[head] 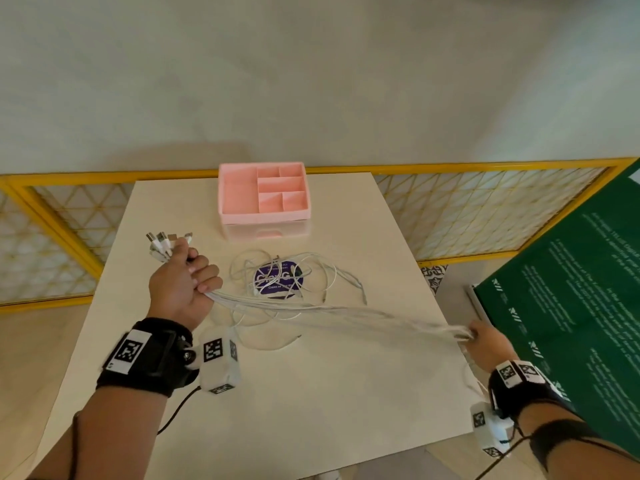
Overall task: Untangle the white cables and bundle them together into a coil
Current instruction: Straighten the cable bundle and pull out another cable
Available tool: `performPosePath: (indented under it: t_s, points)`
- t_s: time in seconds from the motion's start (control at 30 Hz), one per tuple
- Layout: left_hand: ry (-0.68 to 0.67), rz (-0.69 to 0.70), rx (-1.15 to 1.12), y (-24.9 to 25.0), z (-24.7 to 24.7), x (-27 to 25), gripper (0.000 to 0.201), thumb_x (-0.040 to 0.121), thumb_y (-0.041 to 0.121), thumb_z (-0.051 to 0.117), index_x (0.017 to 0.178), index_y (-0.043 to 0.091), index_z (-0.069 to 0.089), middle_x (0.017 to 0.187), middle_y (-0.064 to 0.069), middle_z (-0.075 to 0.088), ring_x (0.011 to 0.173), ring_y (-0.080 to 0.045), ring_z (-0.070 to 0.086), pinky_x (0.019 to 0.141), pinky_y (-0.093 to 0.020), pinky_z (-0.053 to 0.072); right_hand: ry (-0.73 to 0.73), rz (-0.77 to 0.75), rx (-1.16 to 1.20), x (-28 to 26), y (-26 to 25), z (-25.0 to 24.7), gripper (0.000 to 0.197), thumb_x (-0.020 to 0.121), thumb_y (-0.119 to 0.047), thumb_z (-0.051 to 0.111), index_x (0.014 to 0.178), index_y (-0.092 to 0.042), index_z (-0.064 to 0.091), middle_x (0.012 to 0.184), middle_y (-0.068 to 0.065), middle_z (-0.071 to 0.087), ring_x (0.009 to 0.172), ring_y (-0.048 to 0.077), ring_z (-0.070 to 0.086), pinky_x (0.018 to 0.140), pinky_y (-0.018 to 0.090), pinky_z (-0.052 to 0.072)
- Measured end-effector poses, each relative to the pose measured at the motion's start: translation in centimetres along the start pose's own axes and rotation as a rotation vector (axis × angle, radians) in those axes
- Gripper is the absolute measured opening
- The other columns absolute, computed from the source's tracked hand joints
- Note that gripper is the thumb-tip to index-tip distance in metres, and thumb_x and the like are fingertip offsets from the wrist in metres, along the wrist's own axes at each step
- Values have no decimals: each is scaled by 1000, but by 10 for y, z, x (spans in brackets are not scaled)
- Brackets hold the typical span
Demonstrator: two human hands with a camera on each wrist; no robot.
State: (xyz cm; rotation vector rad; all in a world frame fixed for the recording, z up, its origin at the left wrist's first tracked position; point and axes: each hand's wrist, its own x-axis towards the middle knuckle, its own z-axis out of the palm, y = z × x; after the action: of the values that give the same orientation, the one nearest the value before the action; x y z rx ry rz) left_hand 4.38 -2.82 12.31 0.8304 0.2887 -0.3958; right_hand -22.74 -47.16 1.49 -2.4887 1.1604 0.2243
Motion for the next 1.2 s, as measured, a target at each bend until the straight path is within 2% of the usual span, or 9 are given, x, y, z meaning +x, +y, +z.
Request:
performPosePath:
  t_s: [0.17,0.4,0.57,0.73,0.83,0.93,1.03,1.1,1.2]
  points:
    - [7,-32,37,-6,-2,-2,42,104,43,43,69,20,45,49,9,28,37,-5,22,37,-19,19,-106,159,-5,-9,37,33,15,97,-17,54,83,-19,57,80,7,67,72,22,62,68,34,51]
    - [-31,-137,101,-41,14,-16,42,105,41,43,69,19,45,49,9,28,37,-5,22,35,-18,19,469,338,263,-15,34,-29,5,98,-16,48,100,-12,51,97,15,57,90,36,57,81,50,52]
    - [8,-77,23,-23,12,-7,42,104,42,44,68,20,45,48,9,27,38,-5,20,35,-18,19,347,403,128,6,50,-80,44,99,-54,45,85,-15,61,84,15,57,86,36,54,80,45,52]
    - [3,-43,-15,-5,3,-4,43,103,44,43,67,21,47,50,10,27,39,-5,20,37,-18,18,367,290,226,10,46,-67,30,101,-29,53,84,-5,63,80,17,60,71,29,53,70,36,43]
    - [21,-23,-16,-4,-2,-6,43,104,45,43,68,21,46,50,10,28,38,-5,20,36,-18,18,128,290,145,2,42,-27,16,94,-9,60,78,-9,64,74,11,63,65,23,55,67,31,42]
    - [52,-9,-20,-3,-6,-9,43,104,46,43,69,21,46,50,10,28,38,-5,20,36,-18,17,-173,229,55,0,39,23,13,87,-21,73,87,-10,67,89,14,71,81,27,64,76,35,47]
    - [67,-1,-29,-2,-10,-12,43,104,46,43,69,21,45,49,9,29,37,-5,21,35,-18,17,-327,201,8,5,21,49,62,73,-37,86,120,-6,61,123,18,64,107,31,61,96,40,49]
    - [76,6,-39,-3,-14,-14,43,104,46,43,69,21,45,49,9,29,37,-5,21,34,-18,18,-412,166,-254,4,-8,44,101,62,-53,86,145,-12,43,145,12,47,130,34,47,107,47,43]
    - [106,16,-38,-10,-16,-19,44,104,44,43,68,20,44,49,8,28,37,-6,21,35,-19,18,-349,-91,-449,-13,-77,21,128,57,-62,85,155,-20,14,158,7,22,145,35,24,113,53,35]
